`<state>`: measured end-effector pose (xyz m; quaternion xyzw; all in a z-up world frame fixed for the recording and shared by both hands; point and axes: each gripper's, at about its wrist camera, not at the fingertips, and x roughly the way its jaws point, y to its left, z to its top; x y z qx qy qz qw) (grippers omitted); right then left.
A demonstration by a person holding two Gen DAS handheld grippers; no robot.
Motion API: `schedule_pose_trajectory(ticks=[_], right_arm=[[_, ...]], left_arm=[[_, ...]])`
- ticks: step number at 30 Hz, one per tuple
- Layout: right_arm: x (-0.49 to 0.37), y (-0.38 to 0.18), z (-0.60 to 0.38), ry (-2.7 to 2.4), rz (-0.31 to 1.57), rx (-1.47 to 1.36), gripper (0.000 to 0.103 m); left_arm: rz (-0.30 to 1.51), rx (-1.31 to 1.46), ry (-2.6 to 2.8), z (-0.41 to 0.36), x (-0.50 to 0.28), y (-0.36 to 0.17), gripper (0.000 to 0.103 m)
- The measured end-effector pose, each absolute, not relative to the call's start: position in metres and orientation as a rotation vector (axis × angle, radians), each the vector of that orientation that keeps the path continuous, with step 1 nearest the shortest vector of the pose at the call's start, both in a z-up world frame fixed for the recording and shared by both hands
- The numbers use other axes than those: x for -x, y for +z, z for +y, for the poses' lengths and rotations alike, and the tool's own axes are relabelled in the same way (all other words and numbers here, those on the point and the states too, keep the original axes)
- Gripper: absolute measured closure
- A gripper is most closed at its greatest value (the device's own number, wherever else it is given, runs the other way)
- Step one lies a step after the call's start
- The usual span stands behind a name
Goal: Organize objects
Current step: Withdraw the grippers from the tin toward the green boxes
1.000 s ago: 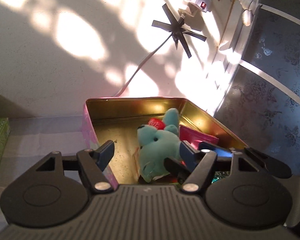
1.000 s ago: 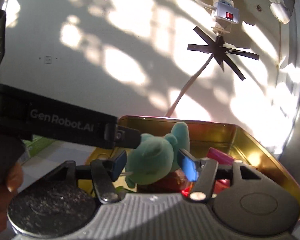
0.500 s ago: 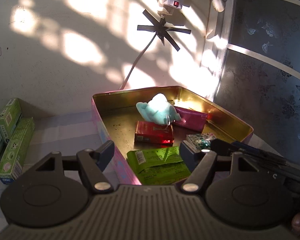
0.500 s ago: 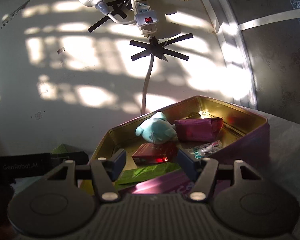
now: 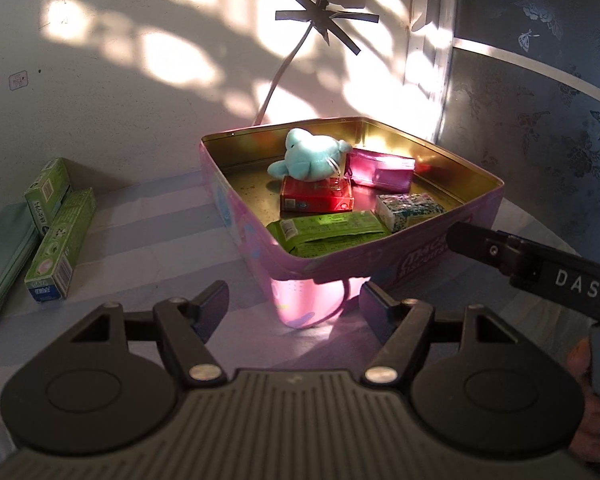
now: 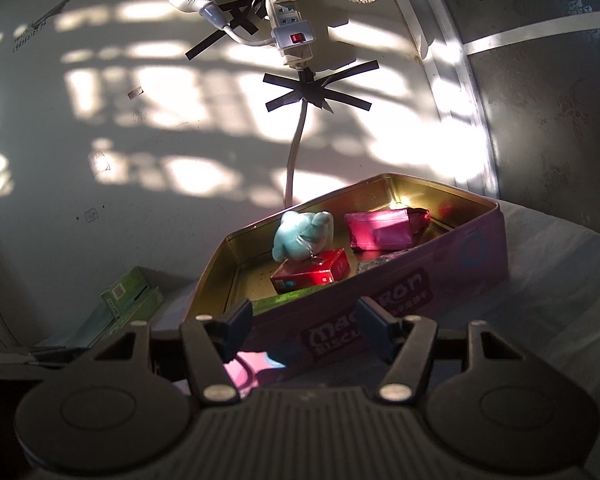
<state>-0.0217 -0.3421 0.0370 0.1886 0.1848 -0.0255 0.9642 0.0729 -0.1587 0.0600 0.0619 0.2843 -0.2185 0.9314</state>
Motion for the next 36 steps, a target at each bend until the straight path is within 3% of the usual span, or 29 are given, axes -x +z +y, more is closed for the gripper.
schedule_pose_trajectory(ticks=[21,30,36], right_arm=[[-0.007,0.056,-0.25,0.117,0.391,-0.212,0.043],[-0.049,0.051,-0.183,0.26,0.466,-0.123,0.044],[-0.102,0.052,-0.12,0.349,0.487,-0.021,0.044]], left_arm=[[0.572,-0.116,-0.053,-0.023,-0.107,0.031,0.028],[0.56,0.086,0.121,0.068,-0.124,0.033,0.028],[0.608,0.202,0.14,0.088,-0.13,0.019,0.028]])
